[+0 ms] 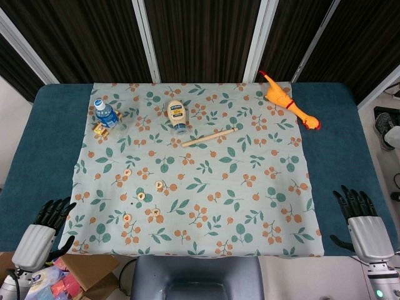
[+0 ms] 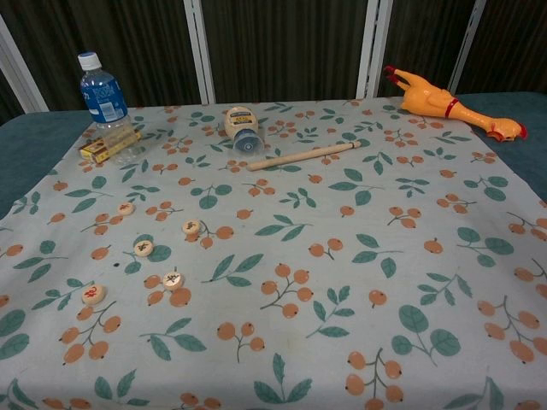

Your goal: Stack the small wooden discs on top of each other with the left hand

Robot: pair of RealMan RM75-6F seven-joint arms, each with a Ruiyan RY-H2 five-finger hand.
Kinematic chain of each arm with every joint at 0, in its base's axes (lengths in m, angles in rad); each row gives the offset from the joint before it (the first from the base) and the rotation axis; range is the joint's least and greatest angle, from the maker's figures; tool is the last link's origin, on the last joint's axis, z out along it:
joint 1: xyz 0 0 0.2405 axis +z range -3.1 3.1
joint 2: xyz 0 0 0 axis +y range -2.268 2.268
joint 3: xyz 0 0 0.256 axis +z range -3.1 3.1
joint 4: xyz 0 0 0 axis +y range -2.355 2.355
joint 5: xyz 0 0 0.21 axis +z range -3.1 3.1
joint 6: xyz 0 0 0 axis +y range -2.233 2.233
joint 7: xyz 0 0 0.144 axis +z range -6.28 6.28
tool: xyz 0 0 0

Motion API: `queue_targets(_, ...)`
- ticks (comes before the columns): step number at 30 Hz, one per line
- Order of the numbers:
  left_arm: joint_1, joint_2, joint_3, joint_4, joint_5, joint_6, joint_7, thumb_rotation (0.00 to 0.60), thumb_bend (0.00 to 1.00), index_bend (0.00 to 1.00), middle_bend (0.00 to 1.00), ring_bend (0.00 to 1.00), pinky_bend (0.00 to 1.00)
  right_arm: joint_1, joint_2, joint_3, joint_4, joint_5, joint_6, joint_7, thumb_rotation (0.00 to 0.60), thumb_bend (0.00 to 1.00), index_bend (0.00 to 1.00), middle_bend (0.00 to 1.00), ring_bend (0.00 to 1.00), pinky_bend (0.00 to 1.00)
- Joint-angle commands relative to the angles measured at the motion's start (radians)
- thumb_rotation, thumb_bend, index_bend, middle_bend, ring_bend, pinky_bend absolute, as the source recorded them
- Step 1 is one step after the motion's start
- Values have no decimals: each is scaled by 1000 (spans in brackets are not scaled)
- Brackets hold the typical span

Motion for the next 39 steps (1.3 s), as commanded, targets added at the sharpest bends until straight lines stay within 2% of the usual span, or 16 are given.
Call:
queue_targets(1,-3,-9,3,3,1,-12,-5,600,402,20,3,2,8,2,3,-3,-2,-3,-4,4,600,80,0,0,0,0)
queue_targets(2,-4,-16,1,3,-6,-20,2,600,402,24,32,46,82,2,4,-3,-2,-5,-5,7,600,81,0,0,0,0)
queue_targets(4,-10,-31,-4,4,-7,-27,6,600,402,52,226,286,443,2,4,-4,0,-7,-4,7,600,81,0,0,0,0)
queue_targets(5,-11,-36,-6,5,-7,-27,4,600,402,62,303,373,542,1,4,-4,0,-8,-4,7,600,81,0,0,0,0)
queue_targets(7,-12,-41,-7,5,-7,-28,0,600,403,121,575,646,795,1,5,-4,-1,-8,-4,7,600,81,0,0,0,0)
queue_targets(8,-12,-56,-11,4,-16,-32,-15,600,404,184,776,828,936,1,5,-4,-2,-8,-3,10,600,80,0,0,0,0)
queue_targets(9,-13,-88,-15,2,-36,-47,-49,600,404,258,949,972,1000,0,5,-3,-2,-9,0,13,600,81,0,0,0,0)
queue_targets(10,-15,-116,-22,12,-48,-53,-73,600,404,306,998,1000,1000,0,5,-3,-1,-9,0,12,600,80,0,0,0,0)
queue_targets(11,-22,-171,-32,37,-75,-80,-92,600,403,327,1000,1000,1000,3,3,-5,-1,-10,-7,11,600,80,0,0,0,0)
queue_targets(14,-42,-278,-66,108,-120,-124,-61,600,402,332,1000,1000,1000,9,0,-7,-3,-10,-20,3,600,81,0,0,0,0)
queue_targets(19,-70,-363,-89,162,-159,-178,-34,600,402,331,1000,1000,1000,9,-1,-7,-5,-10,-22,-2,600,80,0,0,0,0)
queue_targets(26,-103,-442,-111,217,-203,-237,-6,600,401,331,1000,1000,1000,9,2,-8,-5,-11,-21,5,600,81,0,0,0,0)
queue_targets(39,-131,-505,-119,273,-237,-277,44,600,400,338,1000,1000,1000,7,7,-9,-5,-16,-16,17,600,81,0,0,0,0)
